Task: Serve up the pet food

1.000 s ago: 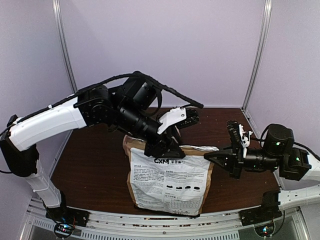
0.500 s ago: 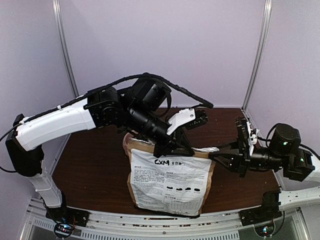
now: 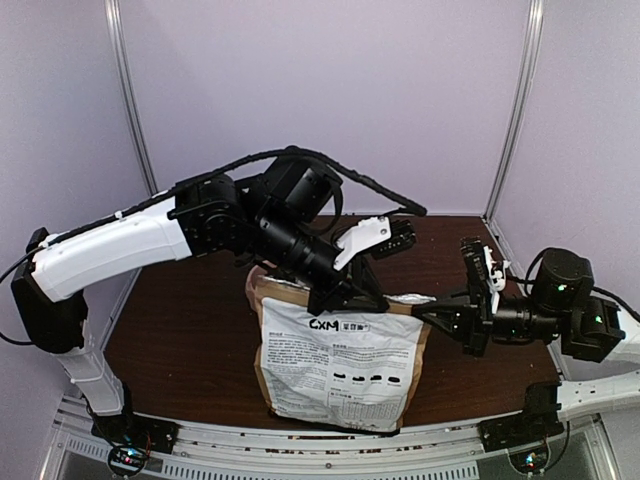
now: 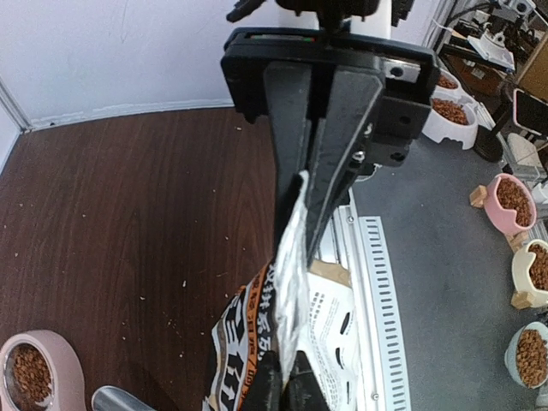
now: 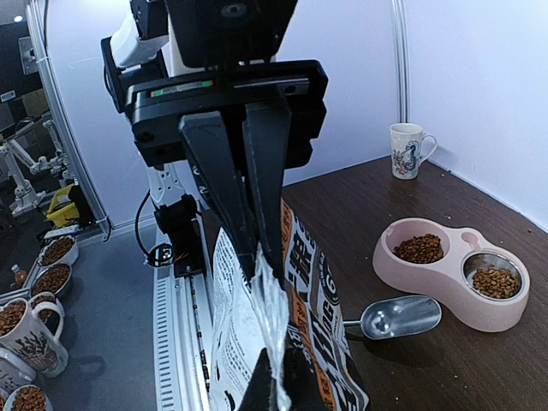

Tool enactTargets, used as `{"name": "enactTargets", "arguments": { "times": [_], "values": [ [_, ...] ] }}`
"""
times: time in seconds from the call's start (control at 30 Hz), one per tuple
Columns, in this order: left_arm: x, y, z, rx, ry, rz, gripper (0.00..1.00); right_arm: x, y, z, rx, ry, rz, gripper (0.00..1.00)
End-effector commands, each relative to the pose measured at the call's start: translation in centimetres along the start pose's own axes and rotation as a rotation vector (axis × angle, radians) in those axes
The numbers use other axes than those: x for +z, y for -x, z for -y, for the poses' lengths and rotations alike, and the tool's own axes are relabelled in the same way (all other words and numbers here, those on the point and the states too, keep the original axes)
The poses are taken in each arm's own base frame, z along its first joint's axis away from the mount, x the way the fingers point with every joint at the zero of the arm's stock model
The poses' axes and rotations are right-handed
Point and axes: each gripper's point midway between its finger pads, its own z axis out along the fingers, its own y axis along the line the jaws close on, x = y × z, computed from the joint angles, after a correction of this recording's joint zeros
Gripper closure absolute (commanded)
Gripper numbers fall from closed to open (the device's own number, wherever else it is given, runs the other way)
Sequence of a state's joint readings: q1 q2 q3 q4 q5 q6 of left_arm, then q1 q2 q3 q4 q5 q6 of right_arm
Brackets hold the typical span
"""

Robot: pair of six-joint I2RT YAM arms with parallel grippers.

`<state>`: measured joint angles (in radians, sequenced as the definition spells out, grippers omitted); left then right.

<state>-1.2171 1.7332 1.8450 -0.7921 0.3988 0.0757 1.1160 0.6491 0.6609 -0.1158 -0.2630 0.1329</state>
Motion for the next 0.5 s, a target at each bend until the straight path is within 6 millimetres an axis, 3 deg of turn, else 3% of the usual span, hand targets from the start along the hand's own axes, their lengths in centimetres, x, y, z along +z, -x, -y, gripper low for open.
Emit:
{"name": "enactTargets", "arguments": {
  "times": [0.0, 0.17, 0.47],
  "values": [
    [-0.4, 2.0, 0.7, 0.024, -0.024, 0.082, 0.79, -0.1, 0.5, 0.0, -0.006, -0.004, 0.017, 1.0],
    [0.2, 3.1, 1.0, 0.027, -0.055, 0.116, 0.65, -0.3, 0.8, -0.1, -0.008, 0.002, 0.032, 1.0],
    [2.1, 2.8, 0.7, 0.024, -0.072, 0.09, 0.69, -0.5, 1.1, -0.2, -0.011, 0.004, 0.039, 1.0]
  ]
}}
